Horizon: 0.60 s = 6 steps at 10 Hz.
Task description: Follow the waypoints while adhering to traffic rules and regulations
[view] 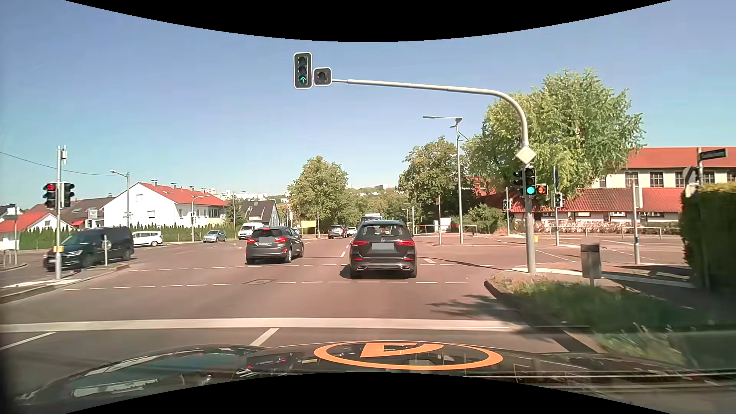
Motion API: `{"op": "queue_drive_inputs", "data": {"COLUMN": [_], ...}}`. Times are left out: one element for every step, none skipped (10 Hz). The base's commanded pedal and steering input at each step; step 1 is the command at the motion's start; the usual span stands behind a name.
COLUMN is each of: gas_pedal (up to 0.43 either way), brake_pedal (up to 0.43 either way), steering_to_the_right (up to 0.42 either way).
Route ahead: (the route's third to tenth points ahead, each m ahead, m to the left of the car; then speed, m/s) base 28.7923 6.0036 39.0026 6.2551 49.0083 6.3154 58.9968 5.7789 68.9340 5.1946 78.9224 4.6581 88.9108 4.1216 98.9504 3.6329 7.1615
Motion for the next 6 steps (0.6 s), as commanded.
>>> {"op": "queue_drive_inputs", "data": {"gas_pedal": [0.047,0.059,0.059,0.059,0.059,0.059], "brake_pedal": [0.0,0.0,0.0,0.0,0.0,0.0], "steering_to_the_right": [-0.015,-0.016,-0.018,-0.021,-0.021,-0.021]}}
